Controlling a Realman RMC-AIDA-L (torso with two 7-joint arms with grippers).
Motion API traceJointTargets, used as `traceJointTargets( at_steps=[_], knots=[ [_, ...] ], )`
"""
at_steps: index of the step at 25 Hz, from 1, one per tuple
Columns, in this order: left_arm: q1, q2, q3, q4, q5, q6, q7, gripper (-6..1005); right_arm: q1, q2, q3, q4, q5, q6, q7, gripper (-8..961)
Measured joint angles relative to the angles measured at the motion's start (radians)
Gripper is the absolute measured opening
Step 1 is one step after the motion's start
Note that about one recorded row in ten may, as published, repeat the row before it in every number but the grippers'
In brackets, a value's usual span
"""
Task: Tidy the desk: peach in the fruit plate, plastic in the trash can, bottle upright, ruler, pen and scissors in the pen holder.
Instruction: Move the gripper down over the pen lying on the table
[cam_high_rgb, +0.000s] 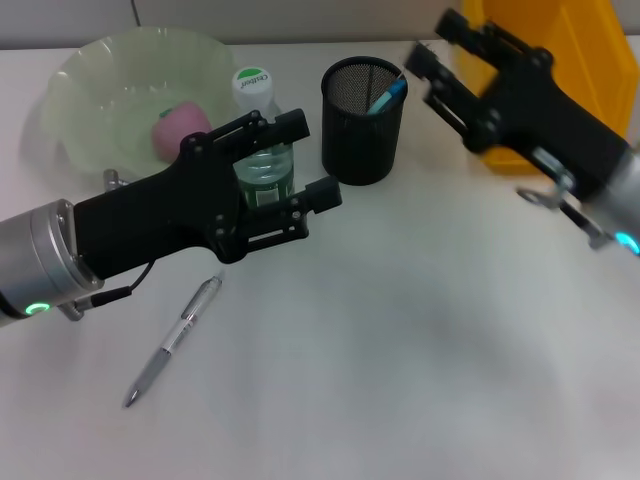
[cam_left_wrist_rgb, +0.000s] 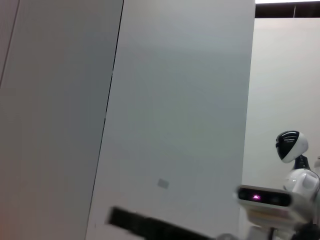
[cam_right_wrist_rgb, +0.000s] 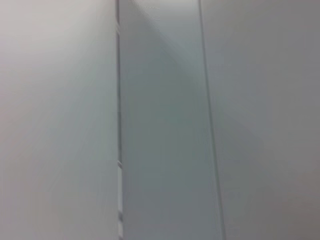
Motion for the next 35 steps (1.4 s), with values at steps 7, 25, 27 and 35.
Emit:
traceJointTargets(
  at_steps=[7, 25, 27, 35],
  knots=[
    [0.004, 0.007, -0.003, 0.021, 0.029, 0.001, -0.054, 788, -0.131, -0.002, -0.072, 0.008, -0.018, -0.189, 0.056, 481],
    [0.028, 0.001, -0.060, 0.700, 0.708, -0.043, -0.845, 788, -0.210, -0.002, -0.124, 0.047, -0.019, -0.158, 0.103, 480],
    [0.010, 0.001, -0.062, 0.737, 0.778, -0.050, -0.966, 788, -0.210, -0.001, -0.125, 0.048, -0.019, -0.150, 0.103, 480],
    [-0.081, 0.000, 0.065, 0.865, 1.129, 0.014, -1.427, 787, -0.205, 0.000, -0.123, 0.050, -0.019, -0.126, 0.103, 480]
  ],
)
